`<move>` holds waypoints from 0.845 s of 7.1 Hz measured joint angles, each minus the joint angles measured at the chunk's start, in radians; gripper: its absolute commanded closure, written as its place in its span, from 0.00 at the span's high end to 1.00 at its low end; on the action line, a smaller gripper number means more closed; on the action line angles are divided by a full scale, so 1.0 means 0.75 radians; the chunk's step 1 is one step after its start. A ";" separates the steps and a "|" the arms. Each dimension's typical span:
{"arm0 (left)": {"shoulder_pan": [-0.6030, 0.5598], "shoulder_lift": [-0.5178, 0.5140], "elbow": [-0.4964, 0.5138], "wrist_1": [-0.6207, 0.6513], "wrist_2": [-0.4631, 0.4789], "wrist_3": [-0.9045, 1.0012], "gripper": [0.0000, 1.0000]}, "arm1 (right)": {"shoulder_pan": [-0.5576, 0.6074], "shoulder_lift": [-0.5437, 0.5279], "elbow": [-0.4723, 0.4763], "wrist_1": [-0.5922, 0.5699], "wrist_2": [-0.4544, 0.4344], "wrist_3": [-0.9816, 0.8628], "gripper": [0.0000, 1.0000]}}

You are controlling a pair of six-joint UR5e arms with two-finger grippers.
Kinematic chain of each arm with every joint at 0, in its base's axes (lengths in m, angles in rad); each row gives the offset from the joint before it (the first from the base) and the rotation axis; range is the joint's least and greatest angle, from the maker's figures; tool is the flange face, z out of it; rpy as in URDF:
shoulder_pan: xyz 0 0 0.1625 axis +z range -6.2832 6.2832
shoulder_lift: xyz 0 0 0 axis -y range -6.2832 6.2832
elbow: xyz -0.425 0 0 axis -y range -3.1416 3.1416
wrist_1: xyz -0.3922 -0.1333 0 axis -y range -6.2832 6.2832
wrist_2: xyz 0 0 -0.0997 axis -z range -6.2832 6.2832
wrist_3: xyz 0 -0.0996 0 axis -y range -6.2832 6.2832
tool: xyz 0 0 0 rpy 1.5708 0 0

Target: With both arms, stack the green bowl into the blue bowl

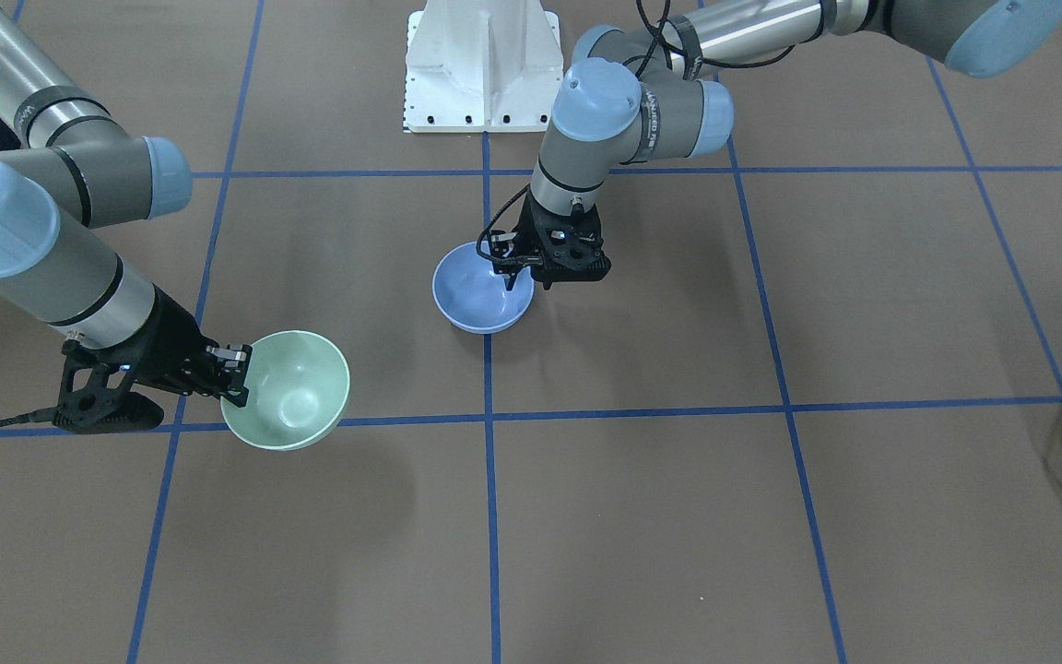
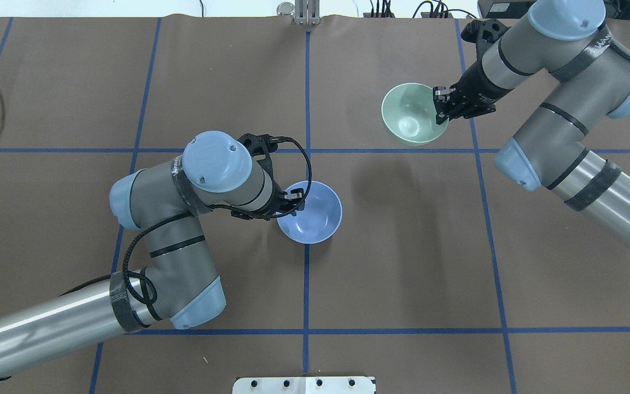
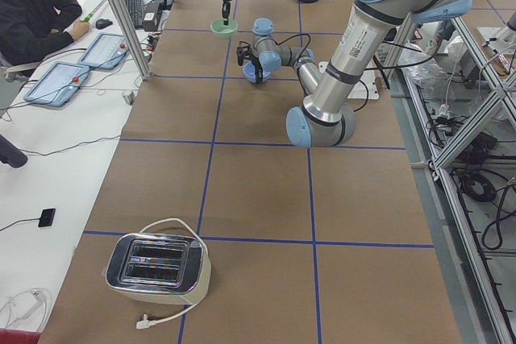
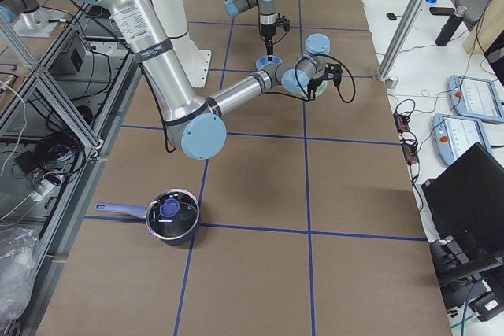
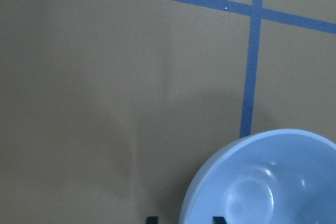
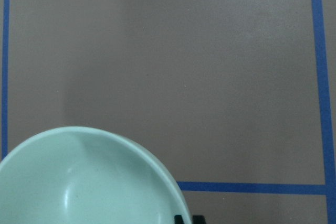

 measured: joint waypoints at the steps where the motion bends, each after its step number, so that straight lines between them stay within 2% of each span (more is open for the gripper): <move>1: -0.026 0.032 -0.047 0.002 -0.012 0.032 0.95 | -0.003 0.008 0.002 0.000 0.001 0.008 0.00; 3: -0.178 0.200 -0.194 0.003 -0.141 0.219 0.97 | -0.043 0.060 0.006 -0.002 -0.013 0.098 0.00; 6: -0.497 0.539 -0.382 -0.011 -0.372 0.592 0.97 | -0.220 0.131 0.059 -0.013 -0.169 0.314 0.00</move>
